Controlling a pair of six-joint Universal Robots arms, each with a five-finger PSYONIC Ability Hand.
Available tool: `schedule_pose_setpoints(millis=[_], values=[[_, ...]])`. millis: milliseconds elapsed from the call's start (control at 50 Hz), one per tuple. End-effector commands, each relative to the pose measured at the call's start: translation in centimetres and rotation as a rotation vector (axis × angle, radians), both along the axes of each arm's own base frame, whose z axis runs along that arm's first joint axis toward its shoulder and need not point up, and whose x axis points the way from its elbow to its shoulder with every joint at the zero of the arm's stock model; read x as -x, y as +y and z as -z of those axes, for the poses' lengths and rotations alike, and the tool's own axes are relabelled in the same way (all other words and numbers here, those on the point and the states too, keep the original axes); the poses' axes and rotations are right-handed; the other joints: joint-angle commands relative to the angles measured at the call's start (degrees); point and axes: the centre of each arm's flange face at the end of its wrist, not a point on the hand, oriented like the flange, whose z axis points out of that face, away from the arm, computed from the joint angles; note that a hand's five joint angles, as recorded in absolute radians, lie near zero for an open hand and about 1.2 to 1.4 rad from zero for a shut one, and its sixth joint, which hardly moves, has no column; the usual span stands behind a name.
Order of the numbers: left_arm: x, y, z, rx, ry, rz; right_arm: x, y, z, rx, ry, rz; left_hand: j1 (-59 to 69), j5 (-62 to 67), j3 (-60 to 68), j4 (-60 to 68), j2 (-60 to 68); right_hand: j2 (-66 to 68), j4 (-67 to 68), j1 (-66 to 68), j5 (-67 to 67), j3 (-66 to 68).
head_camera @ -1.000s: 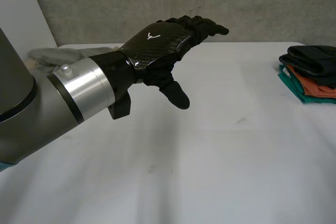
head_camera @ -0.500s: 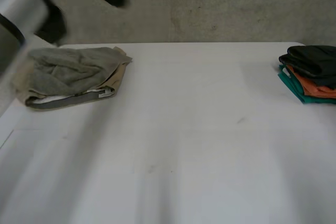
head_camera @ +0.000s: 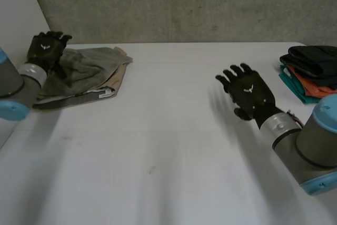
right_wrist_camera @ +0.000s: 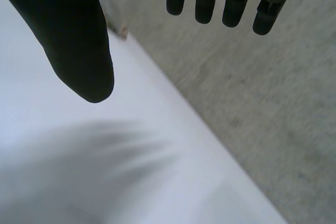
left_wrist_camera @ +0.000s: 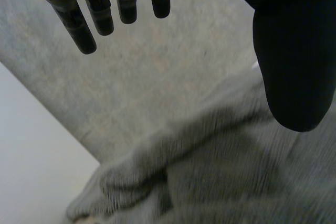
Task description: Fold the laundry.
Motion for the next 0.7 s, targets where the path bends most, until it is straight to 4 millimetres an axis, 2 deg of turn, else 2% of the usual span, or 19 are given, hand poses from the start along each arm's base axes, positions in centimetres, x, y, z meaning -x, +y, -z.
schedule_pose_setpoints(millis=[20, 140, 180, 200, 220, 280, 360, 380, 400, 420, 460, 480, 520, 540, 560, 620, 640, 700], values=[[-1.7, -3.1, 4.8, 0.046, -0.072, -0.052, 0.7, -0.6, 1.4, -0.020, 0.026, 0.037, 0.94, -2.78, 0.10, -1.60, 0.35, -2.13, -2.15, -2.99, -34.99, -2.14], [-1.9, -4.4, 6.6, 0.099, -0.082, -0.039, 0.9, -0.9, 1.5, -0.022, 0.020, 0.045, 0.94, -2.78, 0.10, -1.60, 0.35, -2.13, -2.15, -2.99, -34.99, -2.14], [-1.7, -4.6, 6.8, 0.115, -0.082, -0.025, 0.8, -0.9, 1.7, -0.022, 0.022, 0.043, 5.99, 2.27, 5.16, 3.45, 5.40, -2.13, -2.15, -2.99, -34.99, -2.14], [-1.6, -4.6, 7.0, 0.120, -0.082, -0.019, 0.8, -1.0, 1.7, -0.024, 0.023, 0.045, 12.02, 8.30, 11.19, 9.48, 11.43, -2.13, -2.15, -2.99, -34.99, -2.14], [-1.5, -4.7, 7.2, 0.131, -0.084, -0.005, 0.7, -0.9, 1.8, -0.025, 0.023, 0.043, 35.06, 31.34, 34.23, 32.52, 34.48, -2.13, -2.15, -2.99, -34.99, -2.14], [-1.3, -4.8, 7.2, 0.140, -0.084, 0.002, 0.7, -0.9, 1.9, -0.025, 0.026, 0.041, 70.82, 67.10, 69.99, 68.28, 70.23, -2.13, -2.15, -2.99, -34.99, -2.14], [-0.8, -4.7, 5.1, 0.167, -0.070, -0.010, 0.6, -0.9, 1.9, -0.020, 0.034, 0.039, 70.94, 67.22, 70.10, 68.40, 70.35, -2.13, -2.15, -2.99, -34.99, -2.14], [-0.2, -4.3, 3.4, 0.177, -0.059, -0.011, 0.7, -0.9, 1.8, -0.014, 0.035, 0.044, 70.94, 67.22, 70.10, 68.40, 70.35, -2.13, -2.15, -2.99, -34.99, -2.14], [0.1, -4.2, 2.8, 0.180, -0.057, -0.009, 0.7, -1.0, 1.7, -0.012, 0.035, 0.045, 70.94, 67.22, 70.10, 68.40, 70.35, -2.13, -2.15, -2.99, -34.99, -2.14], [0.4, -3.5, 0.4, 0.195, -0.043, -0.022, 0.7, -1.0, 1.7, -0.014, 0.033, 0.048, 70.94, 67.22, 70.10, 68.40, 70.35, -2.13, -2.15, -2.99, -34.99, -2.14], [1.0, -2.6, -2.8, 0.226, -0.020, -0.024, 0.8, -1.0, 1.3, -0.006, 0.029, 0.052, 70.94, 67.22, 70.10, 68.40, 70.35, -2.13, -2.15, -2.99, -34.99, -2.14], [1.7, -1.5, -5.9, 0.263, 0.018, -0.016, 0.9, -1.1, 1.2, -0.003, 0.028, 0.053, 70.94, 67.22, 70.10, 68.40, 70.35, -2.13, -2.15, -2.99, -34.99, -2.14], [3.1, 0.0, -9.5, 0.317, 0.068, 0.019, 1.1, -1.3, 0.8, 0.008, 0.023, 0.061, 70.94, 67.22, 70.10, 68.40, 70.35, -2.13, -2.15, -2.99, -34.99, -2.14], [3.9, 1.0, -11.4, 0.346, 0.094, 0.044, 1.2, -1.3, 0.7, 0.009, 0.020, 0.063, 70.94, 67.22, 70.10, 68.40, 70.35, -2.13, -2.15, -2.99, -34.99, -2.14], [5.4, 3.1, -14.9, 0.394, 0.146, 0.095, 1.2, -1.4, 0.5, 0.015, 0.018, 0.066, 70.94, 67.22, 70.10, 68.40, 70.35, -2.13, -2.15, -2.99, -34.99, -2.14], [7.4, 6.6, -19.4, 0.456, 0.218, 0.174, 1.6, -1.8, 0.2, 0.023, 0.007, 0.079, 70.94, 67.22, 70.10, 68.40, 70.35, -2.13, -2.15, -2.99, -34.99, -2.14], [8.4, 8.8, -22.0, 0.488, 0.258, 0.222, 1.7, -1.9, 0.2, 0.026, 0.003, 0.084, 70.94, 67.22, 70.10, 68.40, 70.35, -2.13, -2.15, -2.99, -34.99, -2.14], [9.5, 11.9, -25.0, 0.526, 0.310, 0.280, 2.4, -2.3, -0.1, 0.024, -0.014, 0.109, 70.94, 67.22, 70.10, 68.40, 70.35, -2.13, -2.15, -2.99, -34.99, -2.14]])
